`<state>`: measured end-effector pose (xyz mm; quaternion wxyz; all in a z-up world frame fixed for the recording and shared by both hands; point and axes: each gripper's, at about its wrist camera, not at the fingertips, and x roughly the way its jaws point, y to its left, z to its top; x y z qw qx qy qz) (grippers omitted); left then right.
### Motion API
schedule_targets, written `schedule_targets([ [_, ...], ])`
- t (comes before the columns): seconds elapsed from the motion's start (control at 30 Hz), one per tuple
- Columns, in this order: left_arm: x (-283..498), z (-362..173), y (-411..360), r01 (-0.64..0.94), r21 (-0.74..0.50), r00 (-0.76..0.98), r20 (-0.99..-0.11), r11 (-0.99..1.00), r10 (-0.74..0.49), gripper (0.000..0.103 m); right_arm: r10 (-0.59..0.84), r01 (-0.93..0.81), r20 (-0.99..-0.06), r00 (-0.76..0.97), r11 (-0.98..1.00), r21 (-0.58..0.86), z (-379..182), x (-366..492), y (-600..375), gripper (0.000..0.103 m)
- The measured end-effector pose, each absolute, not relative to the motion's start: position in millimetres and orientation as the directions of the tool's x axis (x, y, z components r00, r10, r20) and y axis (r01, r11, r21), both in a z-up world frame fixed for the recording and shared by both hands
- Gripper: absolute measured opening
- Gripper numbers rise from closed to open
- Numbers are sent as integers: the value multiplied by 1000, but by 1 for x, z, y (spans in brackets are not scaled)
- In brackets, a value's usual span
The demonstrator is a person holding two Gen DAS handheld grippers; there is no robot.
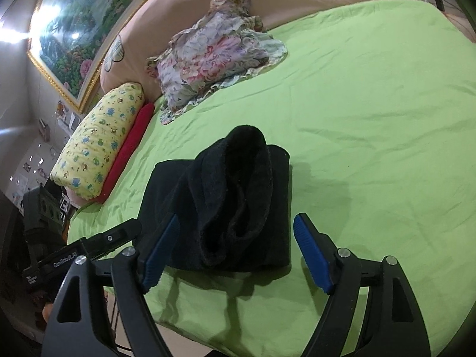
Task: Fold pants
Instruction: 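Lower the folded end onto the pants and open both tools, then close both tools on the edge of the folded pants bundle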
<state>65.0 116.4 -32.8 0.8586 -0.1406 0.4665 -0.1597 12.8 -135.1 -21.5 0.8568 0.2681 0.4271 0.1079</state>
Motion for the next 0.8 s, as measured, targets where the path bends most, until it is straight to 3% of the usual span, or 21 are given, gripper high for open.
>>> schedule_targets([
  [0.53, 91, -50, 138, 89, -364, 498, -790, 927, -358, 80, 396, 105, -702, 592, 826, 554, -38, 20, -137, 79],
  [0.8, 109, -65, 133, 92, -351, 469, -810, 932, -351, 80, 295, 136, -747, 596, 880, 456, -46, 27, -141, 79],
])
